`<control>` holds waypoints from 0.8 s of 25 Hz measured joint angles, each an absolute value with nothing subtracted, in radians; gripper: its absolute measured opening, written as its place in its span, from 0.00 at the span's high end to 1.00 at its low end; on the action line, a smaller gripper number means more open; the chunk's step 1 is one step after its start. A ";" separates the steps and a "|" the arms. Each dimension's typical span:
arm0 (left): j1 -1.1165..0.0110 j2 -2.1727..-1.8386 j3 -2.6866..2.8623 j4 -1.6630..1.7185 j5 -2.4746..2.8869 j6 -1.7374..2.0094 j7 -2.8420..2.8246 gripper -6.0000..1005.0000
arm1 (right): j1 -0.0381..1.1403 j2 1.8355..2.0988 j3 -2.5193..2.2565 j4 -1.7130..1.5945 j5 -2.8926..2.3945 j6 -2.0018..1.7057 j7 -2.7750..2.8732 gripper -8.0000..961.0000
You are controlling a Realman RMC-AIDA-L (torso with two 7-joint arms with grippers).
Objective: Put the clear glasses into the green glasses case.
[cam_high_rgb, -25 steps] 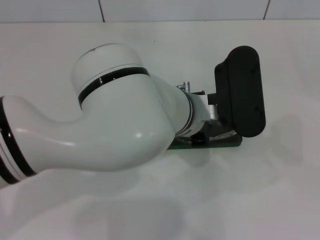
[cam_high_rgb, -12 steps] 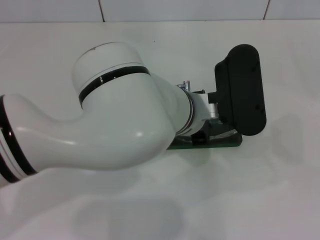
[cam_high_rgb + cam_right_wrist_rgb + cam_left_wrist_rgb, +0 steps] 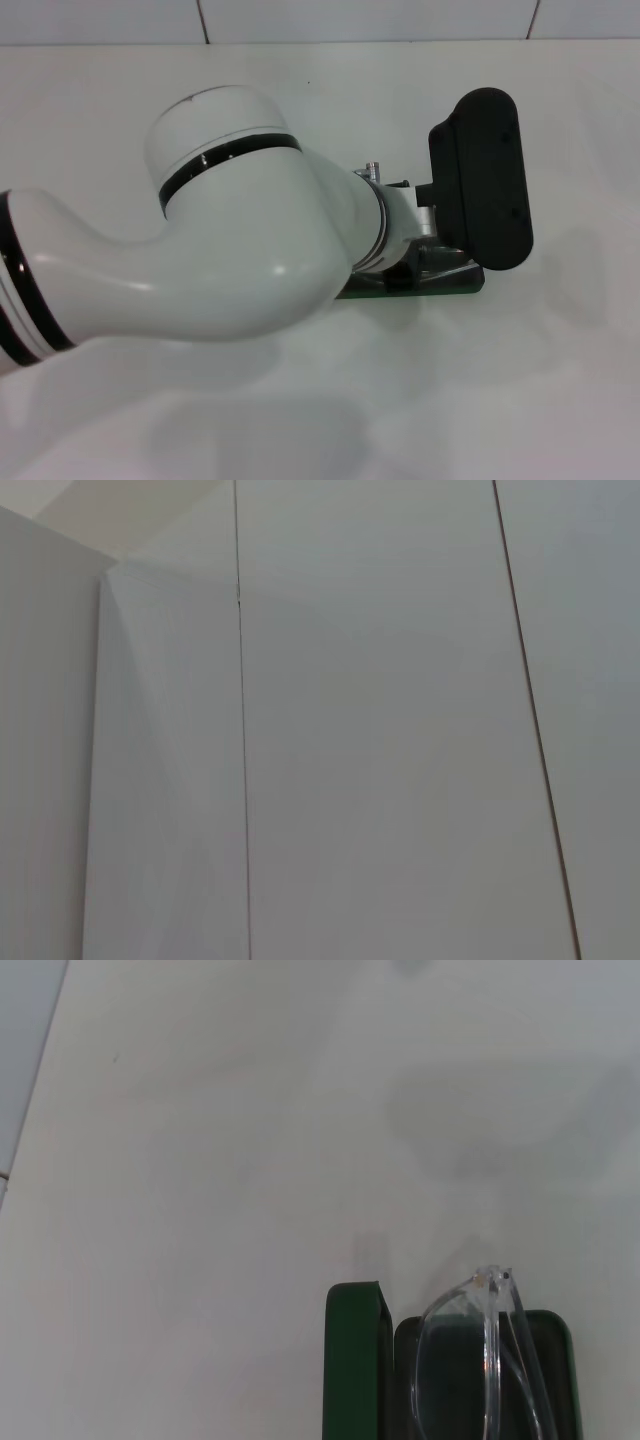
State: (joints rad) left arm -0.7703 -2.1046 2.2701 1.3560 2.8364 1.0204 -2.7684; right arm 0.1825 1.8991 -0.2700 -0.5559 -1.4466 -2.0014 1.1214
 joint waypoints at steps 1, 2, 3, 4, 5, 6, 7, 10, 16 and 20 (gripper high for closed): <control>-0.770 -2.105 2.271 1.356 2.836 1.021 -2.769 0.73 | 0.182 1.899 -0.270 -0.556 -1.447 -2.002 1.121 0.97; -0.770 -2.105 2.271 1.356 2.836 1.023 -2.769 0.73 | 0.182 1.899 -0.270 -0.556 -1.447 -2.002 1.121 0.97; -0.770 -2.104 2.272 1.358 2.836 1.025 -2.769 0.72 | 0.182 1.899 -0.270 -0.556 -1.447 -2.002 1.121 0.97; -0.770 -2.104 2.273 1.360 2.836 1.028 -2.769 0.72 | 0.181 1.899 -0.270 -0.555 -1.447 -2.002 1.121 0.97; -0.770 -2.104 2.274 1.364 2.836 1.031 -2.769 0.72 | 0.180 1.899 -0.270 -0.555 -1.447 -2.002 1.121 0.97; -0.770 -2.103 2.274 1.369 2.836 1.035 -2.769 0.72 | 0.180 1.899 -0.270 -0.555 -1.447 -2.002 1.121 0.97; -0.770 -2.103 2.275 1.374 2.836 1.038 -2.769 0.72 | 0.179 1.899 -0.270 -0.555 -1.447 -2.002 1.121 0.97; -0.770 -2.101 2.275 1.376 2.836 1.043 -2.769 0.72 | 0.175 1.899 -0.268 -0.555 -1.447 -2.002 1.121 0.97; -0.770 -2.098 2.272 1.367 2.837 1.063 -2.767 0.72 | 0.175 1.898 -0.269 -0.555 -1.447 -2.002 1.120 0.97; -0.768 -2.097 2.269 1.371 2.837 1.075 -2.767 0.71 | 0.175 1.898 -0.270 -0.555 -1.447 -2.002 1.120 0.97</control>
